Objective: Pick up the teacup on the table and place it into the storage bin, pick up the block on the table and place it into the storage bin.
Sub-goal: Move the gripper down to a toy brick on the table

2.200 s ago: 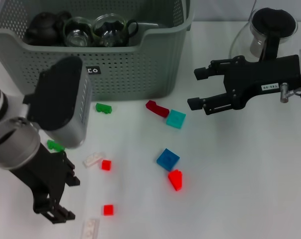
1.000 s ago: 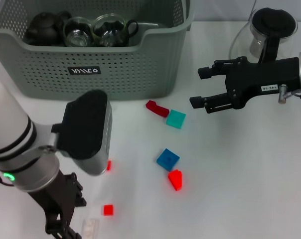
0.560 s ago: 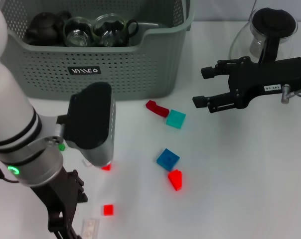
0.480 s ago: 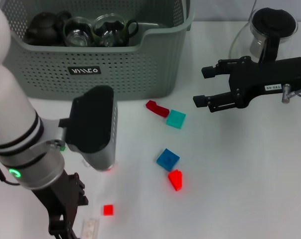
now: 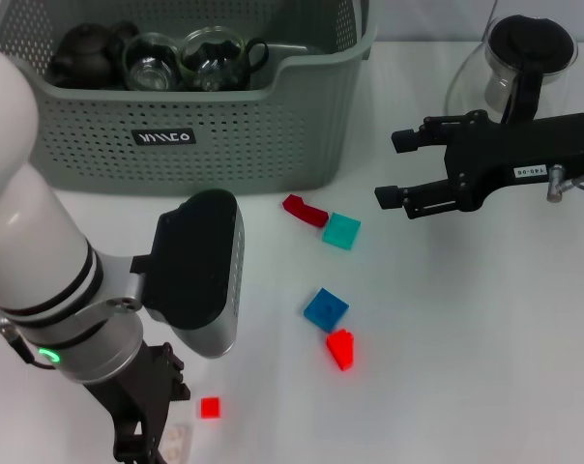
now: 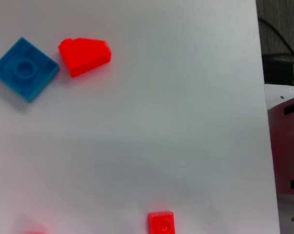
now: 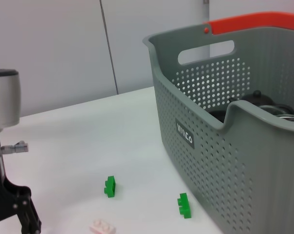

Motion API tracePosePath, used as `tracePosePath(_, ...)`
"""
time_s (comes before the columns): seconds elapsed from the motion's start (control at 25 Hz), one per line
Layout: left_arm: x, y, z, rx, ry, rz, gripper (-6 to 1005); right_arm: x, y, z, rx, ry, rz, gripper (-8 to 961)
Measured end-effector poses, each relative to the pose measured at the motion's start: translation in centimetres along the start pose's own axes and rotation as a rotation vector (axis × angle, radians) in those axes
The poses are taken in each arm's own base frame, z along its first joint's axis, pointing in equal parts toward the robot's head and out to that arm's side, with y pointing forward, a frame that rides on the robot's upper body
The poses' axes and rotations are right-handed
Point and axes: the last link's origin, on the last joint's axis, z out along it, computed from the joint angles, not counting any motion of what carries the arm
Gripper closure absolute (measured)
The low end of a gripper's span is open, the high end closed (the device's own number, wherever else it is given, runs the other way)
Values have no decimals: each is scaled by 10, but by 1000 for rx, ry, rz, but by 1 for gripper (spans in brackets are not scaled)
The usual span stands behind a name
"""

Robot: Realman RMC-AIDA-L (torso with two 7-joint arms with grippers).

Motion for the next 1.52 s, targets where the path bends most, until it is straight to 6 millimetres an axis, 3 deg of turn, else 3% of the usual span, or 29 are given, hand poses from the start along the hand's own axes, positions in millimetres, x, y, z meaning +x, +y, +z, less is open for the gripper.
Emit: tracePosePath(1.52, -5, 5, 18, 28, -1, 63, 170, 0, -3, -4, 18, -13, 8, 76)
